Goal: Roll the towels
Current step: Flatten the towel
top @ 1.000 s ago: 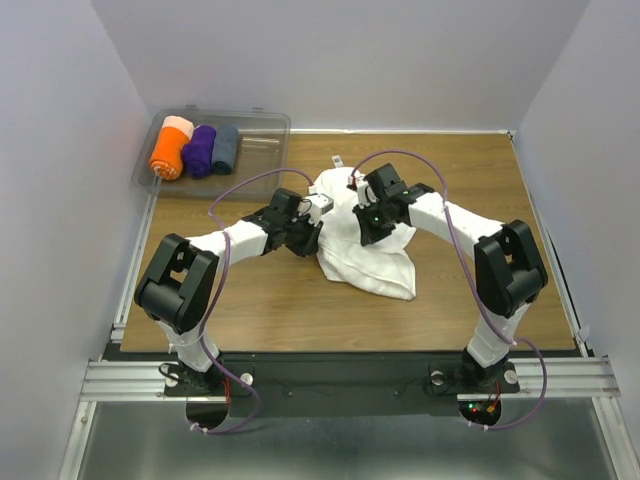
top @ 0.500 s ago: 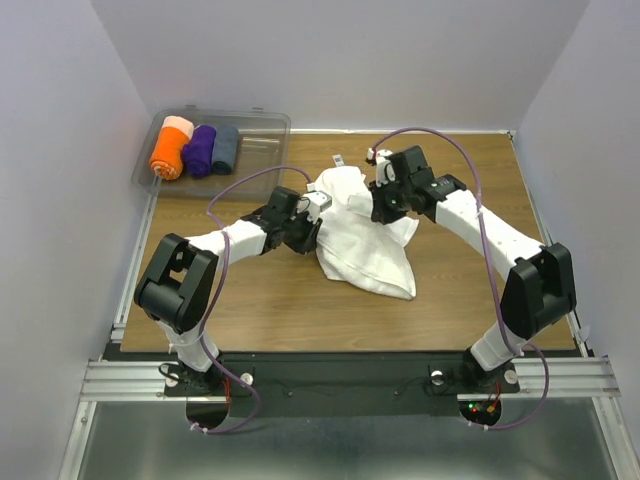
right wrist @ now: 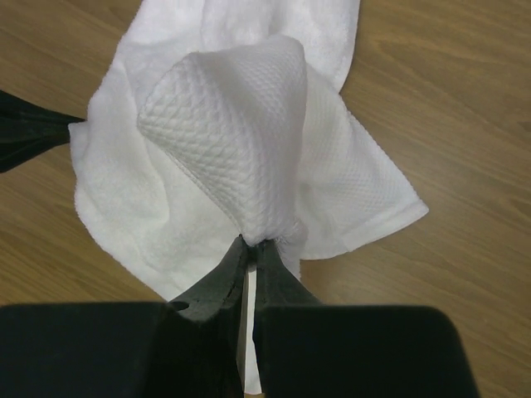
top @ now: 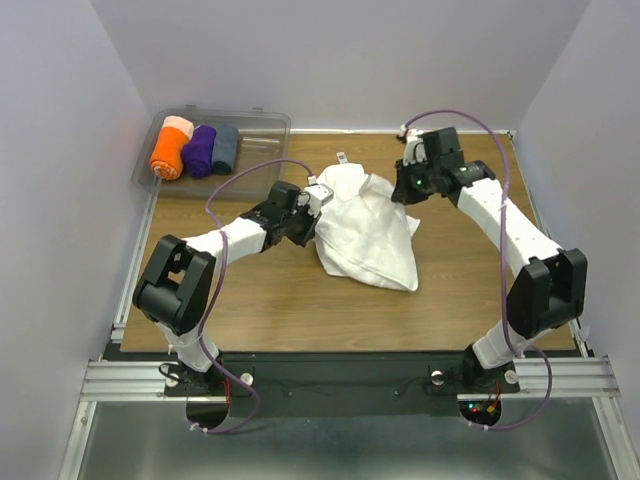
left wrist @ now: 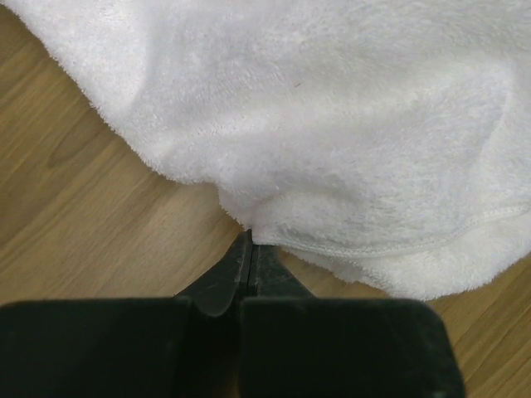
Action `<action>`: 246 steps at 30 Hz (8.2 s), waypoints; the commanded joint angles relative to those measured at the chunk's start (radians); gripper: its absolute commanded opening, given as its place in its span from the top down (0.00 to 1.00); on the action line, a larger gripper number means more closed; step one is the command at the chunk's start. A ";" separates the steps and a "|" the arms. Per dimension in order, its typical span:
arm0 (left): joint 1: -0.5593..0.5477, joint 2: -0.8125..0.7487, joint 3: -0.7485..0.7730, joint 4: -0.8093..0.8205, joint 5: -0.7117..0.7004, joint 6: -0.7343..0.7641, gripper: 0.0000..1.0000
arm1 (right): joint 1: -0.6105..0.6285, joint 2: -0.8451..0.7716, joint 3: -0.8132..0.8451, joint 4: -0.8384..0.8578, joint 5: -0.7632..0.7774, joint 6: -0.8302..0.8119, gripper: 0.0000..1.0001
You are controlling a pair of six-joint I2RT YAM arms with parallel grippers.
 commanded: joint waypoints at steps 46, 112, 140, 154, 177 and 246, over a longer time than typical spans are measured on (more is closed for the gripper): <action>-0.038 -0.710 0.067 -1.032 0.174 0.780 1.00 | -0.704 -0.582 -0.179 -0.289 0.131 -0.584 0.99; 0.271 -0.268 -0.105 -0.622 -0.060 0.573 0.65 | -0.447 -0.145 -0.294 -0.320 0.023 -0.658 0.52; 0.271 -0.106 -0.141 -0.448 -0.120 0.458 0.56 | -0.692 -0.333 -0.624 -0.380 0.565 -0.904 0.46; 0.288 -0.205 -0.074 -0.506 -0.024 0.450 0.54 | -0.839 -0.300 -0.305 -0.585 0.357 -0.999 0.44; 0.406 -0.234 0.006 -0.255 0.010 0.237 0.62 | -0.818 0.091 0.014 -0.346 -0.112 -0.711 0.47; 0.601 -0.159 -0.287 0.219 0.196 -0.200 0.43 | -0.823 0.593 0.321 -0.228 -0.233 -0.471 1.00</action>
